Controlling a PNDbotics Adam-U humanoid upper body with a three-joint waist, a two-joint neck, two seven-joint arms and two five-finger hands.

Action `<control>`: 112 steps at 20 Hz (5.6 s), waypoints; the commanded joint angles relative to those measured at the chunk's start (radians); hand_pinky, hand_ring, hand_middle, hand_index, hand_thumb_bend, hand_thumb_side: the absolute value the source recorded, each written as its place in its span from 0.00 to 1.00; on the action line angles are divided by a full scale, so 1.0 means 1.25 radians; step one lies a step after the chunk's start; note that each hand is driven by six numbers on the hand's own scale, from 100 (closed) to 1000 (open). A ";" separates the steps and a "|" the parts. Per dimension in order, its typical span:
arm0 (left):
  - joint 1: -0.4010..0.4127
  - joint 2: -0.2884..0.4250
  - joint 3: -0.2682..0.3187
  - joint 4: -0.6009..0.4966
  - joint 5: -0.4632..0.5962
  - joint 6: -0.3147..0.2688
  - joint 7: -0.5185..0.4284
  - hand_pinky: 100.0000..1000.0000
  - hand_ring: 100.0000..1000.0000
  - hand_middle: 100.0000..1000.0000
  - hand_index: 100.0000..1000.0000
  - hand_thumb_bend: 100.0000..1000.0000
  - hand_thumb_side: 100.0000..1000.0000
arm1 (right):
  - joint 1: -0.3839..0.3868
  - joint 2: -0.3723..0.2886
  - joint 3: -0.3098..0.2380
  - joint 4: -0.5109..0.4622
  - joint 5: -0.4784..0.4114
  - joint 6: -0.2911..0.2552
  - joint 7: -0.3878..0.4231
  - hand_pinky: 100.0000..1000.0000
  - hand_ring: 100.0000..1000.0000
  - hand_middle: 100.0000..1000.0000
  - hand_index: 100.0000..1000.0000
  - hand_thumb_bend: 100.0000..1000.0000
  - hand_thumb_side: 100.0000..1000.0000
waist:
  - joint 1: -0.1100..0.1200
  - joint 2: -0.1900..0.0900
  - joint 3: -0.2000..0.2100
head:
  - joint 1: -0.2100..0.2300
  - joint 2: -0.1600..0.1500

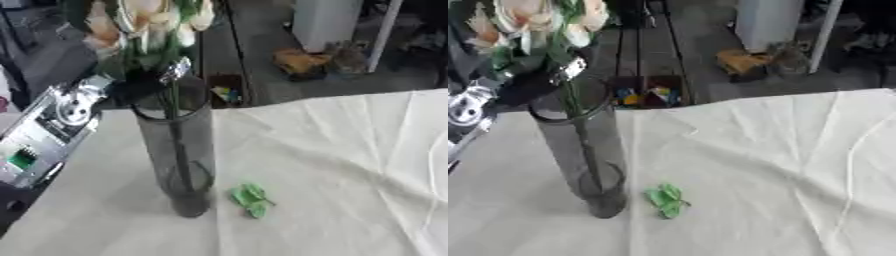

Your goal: Arrange flowers into the vase.

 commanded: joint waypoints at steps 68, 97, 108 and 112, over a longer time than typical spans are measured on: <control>-0.113 0.050 0.072 0.159 -0.198 -0.255 -0.434 1.00 1.00 1.00 1.00 0.22 1.00 | -0.002 -0.021 -0.006 -0.013 0.041 0.045 -0.035 0.95 0.72 0.39 0.75 0.00 0.88 | 0.026 -0.036 0.002 | -0.004 -0.011; -0.122 0.069 0.085 0.173 -0.173 -0.263 -0.434 1.00 1.00 1.00 1.00 0.10 1.00 | 0.000 -0.022 -0.006 -0.013 0.058 0.060 -0.043 0.96 0.72 0.38 0.75 0.00 0.89 | 0.034 -0.040 0.001 | -0.001 -0.009; -0.117 0.080 0.107 0.147 -0.098 -0.251 -0.434 1.00 1.00 1.00 1.00 0.07 1.00 | 0.006 -0.022 -0.006 -0.013 0.053 0.059 -0.043 0.95 0.72 0.39 0.75 0.00 0.89 | 0.027 -0.046 0.008 | -0.003 -0.002; -0.113 0.092 0.111 0.139 -0.097 -0.248 -0.434 1.00 1.00 1.00 1.00 0.08 1.00 | 0.007 -0.024 -0.006 -0.013 0.050 0.058 -0.043 0.95 0.72 0.39 0.75 0.00 0.89 | 0.027 -0.049 0.010 | -0.004 0.001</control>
